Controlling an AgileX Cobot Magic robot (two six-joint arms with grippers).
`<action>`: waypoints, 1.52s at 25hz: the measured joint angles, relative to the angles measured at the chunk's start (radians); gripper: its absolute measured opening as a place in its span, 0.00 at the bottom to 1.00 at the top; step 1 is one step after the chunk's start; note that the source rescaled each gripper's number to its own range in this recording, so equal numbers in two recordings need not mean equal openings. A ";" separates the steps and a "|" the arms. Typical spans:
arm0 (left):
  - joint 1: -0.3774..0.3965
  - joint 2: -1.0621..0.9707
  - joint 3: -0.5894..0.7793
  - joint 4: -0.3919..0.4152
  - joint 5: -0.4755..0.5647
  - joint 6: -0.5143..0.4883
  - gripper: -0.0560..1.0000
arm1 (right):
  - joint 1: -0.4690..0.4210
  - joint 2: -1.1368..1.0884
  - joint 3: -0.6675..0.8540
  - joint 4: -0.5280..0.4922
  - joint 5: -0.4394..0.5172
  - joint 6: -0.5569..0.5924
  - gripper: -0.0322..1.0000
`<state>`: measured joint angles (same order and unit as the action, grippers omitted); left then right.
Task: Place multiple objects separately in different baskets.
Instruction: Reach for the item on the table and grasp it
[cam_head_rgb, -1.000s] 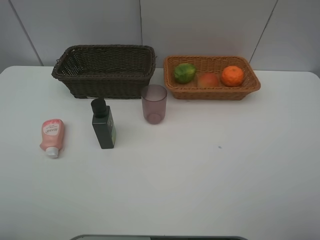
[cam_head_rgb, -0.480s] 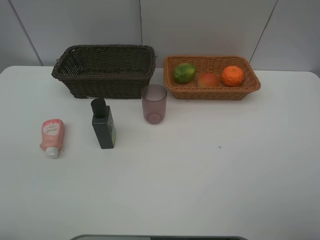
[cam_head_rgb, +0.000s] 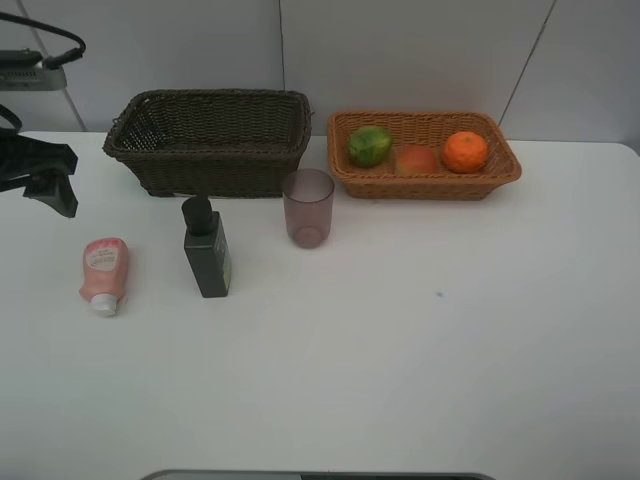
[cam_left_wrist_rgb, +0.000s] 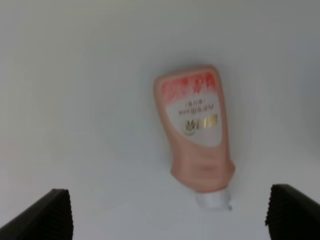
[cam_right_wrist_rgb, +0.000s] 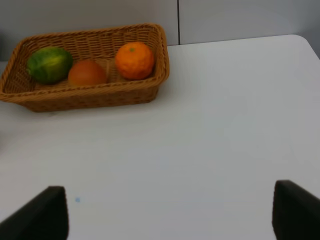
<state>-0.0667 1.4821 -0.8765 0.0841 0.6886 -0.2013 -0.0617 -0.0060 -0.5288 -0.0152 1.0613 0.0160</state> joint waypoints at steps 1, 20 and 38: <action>0.000 0.031 -0.001 -0.004 -0.024 -0.017 1.00 | 0.000 -0.001 0.000 0.000 0.000 0.000 0.72; -0.025 0.312 0.053 -0.045 -0.288 -0.153 1.00 | 0.000 -0.001 0.000 0.000 0.000 0.000 0.72; -0.023 0.408 0.073 -0.050 -0.394 -0.159 1.00 | 0.000 -0.001 0.000 0.000 0.000 0.000 0.72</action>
<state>-0.0896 1.8904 -0.8031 0.0344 0.2951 -0.3603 -0.0617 -0.0071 -0.5288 -0.0152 1.0613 0.0160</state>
